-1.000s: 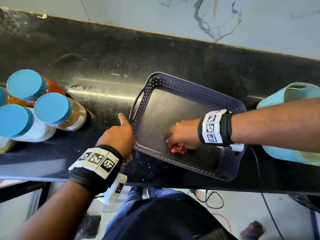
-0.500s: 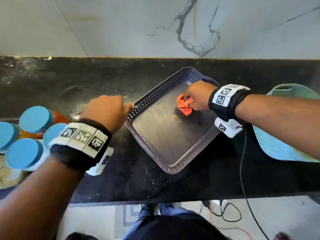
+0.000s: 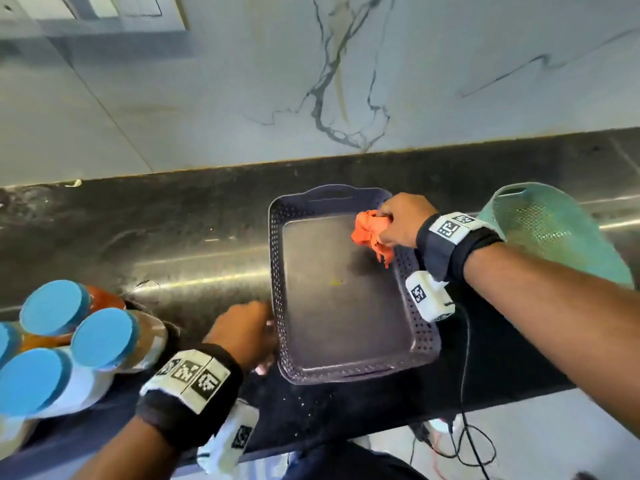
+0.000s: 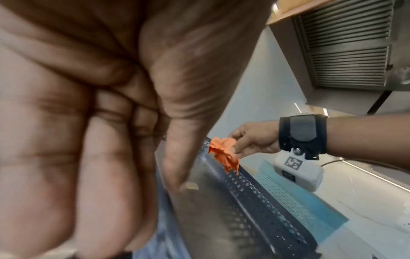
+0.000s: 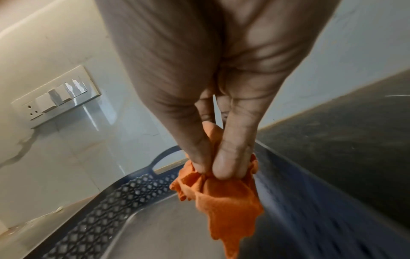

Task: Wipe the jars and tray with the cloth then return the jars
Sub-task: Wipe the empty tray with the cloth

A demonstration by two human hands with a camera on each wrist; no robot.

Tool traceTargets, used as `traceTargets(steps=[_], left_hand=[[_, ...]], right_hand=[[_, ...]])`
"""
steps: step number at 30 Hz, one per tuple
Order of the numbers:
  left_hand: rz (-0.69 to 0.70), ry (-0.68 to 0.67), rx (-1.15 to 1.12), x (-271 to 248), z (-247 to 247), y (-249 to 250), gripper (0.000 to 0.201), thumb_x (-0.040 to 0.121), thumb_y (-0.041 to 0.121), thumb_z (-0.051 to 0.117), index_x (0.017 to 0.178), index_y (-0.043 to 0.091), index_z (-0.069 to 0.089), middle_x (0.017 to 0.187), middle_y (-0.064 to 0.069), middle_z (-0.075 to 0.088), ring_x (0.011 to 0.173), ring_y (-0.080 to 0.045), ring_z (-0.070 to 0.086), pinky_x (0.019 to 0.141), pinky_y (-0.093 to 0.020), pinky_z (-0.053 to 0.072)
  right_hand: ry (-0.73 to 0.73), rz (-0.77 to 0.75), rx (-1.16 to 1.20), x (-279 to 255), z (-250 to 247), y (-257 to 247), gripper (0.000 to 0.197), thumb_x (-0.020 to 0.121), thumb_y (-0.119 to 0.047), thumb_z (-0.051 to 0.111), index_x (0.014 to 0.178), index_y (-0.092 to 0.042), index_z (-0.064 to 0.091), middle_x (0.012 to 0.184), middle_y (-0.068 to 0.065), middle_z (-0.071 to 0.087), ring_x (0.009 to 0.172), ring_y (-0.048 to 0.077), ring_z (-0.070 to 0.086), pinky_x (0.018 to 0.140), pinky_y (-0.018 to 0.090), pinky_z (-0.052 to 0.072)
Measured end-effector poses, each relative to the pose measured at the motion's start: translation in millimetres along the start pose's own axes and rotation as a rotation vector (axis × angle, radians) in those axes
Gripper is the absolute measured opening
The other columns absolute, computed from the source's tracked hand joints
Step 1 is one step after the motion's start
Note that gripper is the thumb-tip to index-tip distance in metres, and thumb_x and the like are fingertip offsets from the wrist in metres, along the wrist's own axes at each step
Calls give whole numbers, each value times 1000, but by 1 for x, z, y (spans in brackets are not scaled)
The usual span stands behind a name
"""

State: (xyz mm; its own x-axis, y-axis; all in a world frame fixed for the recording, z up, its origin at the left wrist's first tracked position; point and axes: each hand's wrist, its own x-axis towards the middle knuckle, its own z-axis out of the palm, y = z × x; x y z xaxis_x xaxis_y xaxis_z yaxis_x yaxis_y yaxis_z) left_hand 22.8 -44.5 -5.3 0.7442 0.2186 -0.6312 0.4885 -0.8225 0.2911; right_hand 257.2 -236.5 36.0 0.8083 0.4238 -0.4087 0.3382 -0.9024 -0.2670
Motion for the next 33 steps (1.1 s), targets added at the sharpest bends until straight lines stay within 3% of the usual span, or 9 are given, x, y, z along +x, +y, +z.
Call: traceTargets(steps=[2,4,8,10,12,16,22,29,33], left_hand=[[4,-76,-29,-7,2,2,38,96,47,61,87,10,69,70,1,78,67,-11,75,68,-25,56],[-20,59,34,2,-4,1,43,98,55,56,98,12,65,85,-7,79,87,-19,76,71,-30,51],[-36,259,-39,39,-17,1,80,99,44,60,155,7,16,118,-26,69,109,-44,66,88,-44,51],[-34,233,-100,57,-19,0,97,97,42,64,160,9,-4,116,-29,70,102,-46,69,89,-47,55],[-34,193,-112,68,-20,0,105,96,36,66,159,8,-14,119,-30,68,105,-46,69,91,-47,55],[21,179,-89,72,-20,-1,101,99,27,61,158,2,-17,127,-30,65,113,-42,65,92,-42,49],[71,105,-195,80,-14,-22,112,92,29,69,159,25,-21,110,-21,74,94,-38,73,87,-47,58],[135,90,-388,77,-12,-24,106,93,20,69,159,30,-14,62,-4,73,59,-21,72,68,-36,61],[59,172,-310,75,-12,-13,92,94,27,60,158,22,-7,77,-12,77,71,-29,75,73,-41,62]], right_hand=[[-12,57,9,-6,11,4,18,85,-27,70,93,-12,75,81,7,67,79,27,66,68,25,42],[-2,99,58,-10,22,6,17,88,-28,68,91,-13,76,77,7,72,73,26,70,64,24,48],[131,164,104,-10,40,4,20,94,-35,61,101,-18,70,91,5,74,68,21,67,56,22,50],[129,160,107,-9,44,-3,14,94,-25,59,101,-17,70,88,4,72,66,19,65,53,19,46],[92,153,17,-7,47,-12,17,90,-20,63,103,-16,73,98,11,74,87,31,70,66,26,50],[48,153,-96,0,57,-25,33,101,-23,53,125,-5,65,124,21,66,116,40,63,89,37,51],[102,208,-168,13,89,-34,38,106,-26,43,134,-3,55,140,18,52,131,35,49,106,41,43],[-22,-131,-102,16,120,-90,21,95,-17,58,113,-13,67,119,13,61,111,35,61,89,37,50],[-132,-391,-199,-2,129,-113,20,96,-17,57,110,-11,71,105,16,59,94,42,62,76,40,49]])
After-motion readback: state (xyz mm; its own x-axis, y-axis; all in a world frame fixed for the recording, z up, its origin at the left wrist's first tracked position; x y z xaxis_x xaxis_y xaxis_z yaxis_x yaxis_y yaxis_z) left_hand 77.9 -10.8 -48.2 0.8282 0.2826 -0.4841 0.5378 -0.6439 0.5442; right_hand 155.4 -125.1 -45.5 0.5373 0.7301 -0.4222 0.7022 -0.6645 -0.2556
